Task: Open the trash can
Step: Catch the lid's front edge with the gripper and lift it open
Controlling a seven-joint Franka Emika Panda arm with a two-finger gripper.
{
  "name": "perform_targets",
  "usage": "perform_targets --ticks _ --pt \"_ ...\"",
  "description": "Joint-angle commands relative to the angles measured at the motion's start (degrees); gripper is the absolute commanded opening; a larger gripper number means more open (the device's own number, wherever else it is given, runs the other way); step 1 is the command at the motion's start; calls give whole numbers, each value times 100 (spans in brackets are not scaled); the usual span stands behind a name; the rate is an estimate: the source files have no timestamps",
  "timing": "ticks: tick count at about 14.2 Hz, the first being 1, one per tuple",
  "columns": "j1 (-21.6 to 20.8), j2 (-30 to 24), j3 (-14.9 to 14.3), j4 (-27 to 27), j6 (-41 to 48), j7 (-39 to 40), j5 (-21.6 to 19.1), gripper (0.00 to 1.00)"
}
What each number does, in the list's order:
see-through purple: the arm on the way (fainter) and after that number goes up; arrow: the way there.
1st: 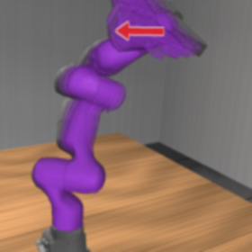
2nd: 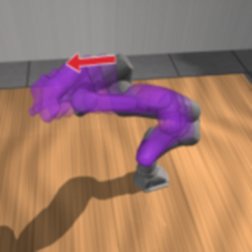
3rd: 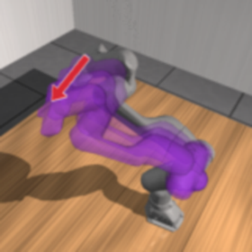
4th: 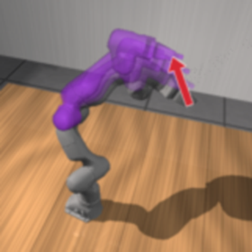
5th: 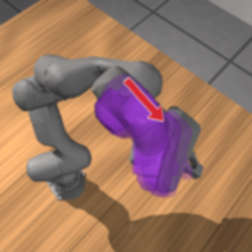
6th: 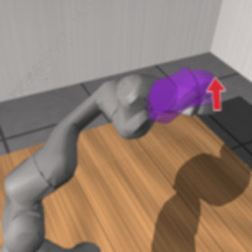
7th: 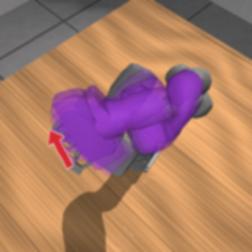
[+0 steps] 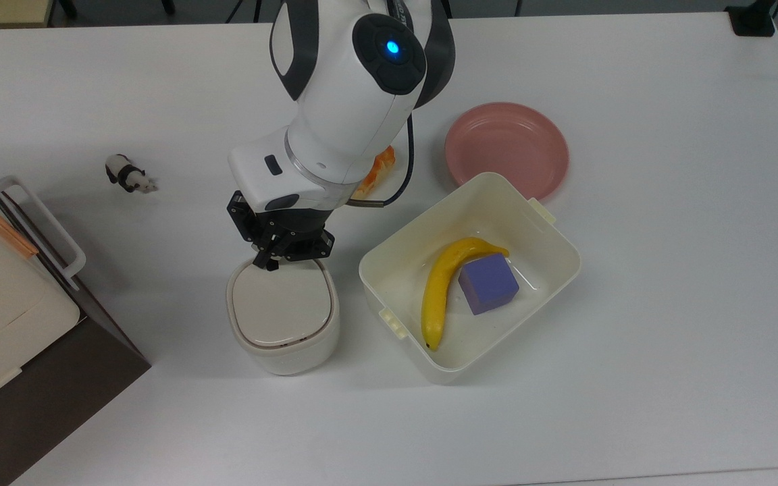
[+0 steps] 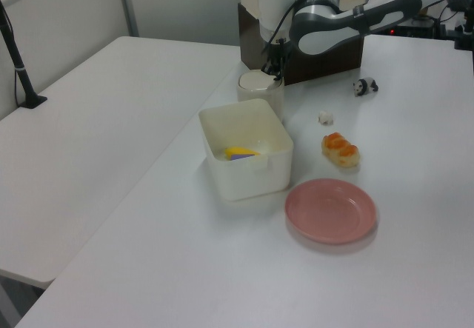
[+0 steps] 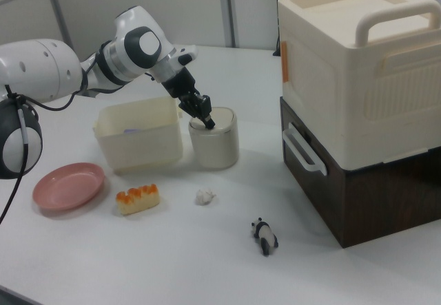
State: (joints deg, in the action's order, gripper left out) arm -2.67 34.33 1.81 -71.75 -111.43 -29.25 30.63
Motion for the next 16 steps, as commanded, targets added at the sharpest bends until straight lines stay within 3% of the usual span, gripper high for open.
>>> perform_targets --ticks 1,3,11,13,16 --pt "-32 74 39 56 -55 -221 180 0" --pt "-32 179 100 56 -63 -423 408 0" --pt "29 75 171 82 -72 -442 365 0" --pt "231 -188 188 162 -46 -232 -299 0" --pt "704 -776 162 153 521 1143 -1975 0"
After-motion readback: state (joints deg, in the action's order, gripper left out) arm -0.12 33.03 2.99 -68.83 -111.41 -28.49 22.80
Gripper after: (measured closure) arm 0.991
